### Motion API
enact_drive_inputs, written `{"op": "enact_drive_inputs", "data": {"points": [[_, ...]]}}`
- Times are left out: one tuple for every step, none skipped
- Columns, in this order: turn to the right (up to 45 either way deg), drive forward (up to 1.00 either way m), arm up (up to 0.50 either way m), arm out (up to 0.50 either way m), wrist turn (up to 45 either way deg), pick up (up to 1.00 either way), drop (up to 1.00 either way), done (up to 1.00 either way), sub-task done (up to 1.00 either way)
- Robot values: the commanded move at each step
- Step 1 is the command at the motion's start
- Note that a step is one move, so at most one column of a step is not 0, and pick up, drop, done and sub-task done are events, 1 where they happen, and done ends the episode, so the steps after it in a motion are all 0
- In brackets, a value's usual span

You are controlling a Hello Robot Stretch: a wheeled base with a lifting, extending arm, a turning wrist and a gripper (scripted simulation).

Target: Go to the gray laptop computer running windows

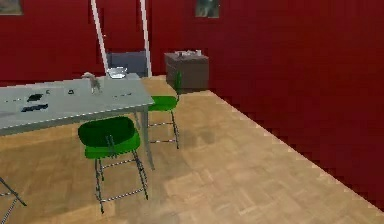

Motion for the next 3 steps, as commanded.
{"op": "enact_drive_inputs", "data": {"points": [[12.0,0.00,0.00,0.00,0.0,0.00,0.00,0.00,0.00],[0.0,1.00,0.00,0.00,0.0,0.00,0.00,0.00,0.00],[0.0,0.95,0.00,0.00,0.0,0.00,0.00,0.00,0.00]]}}
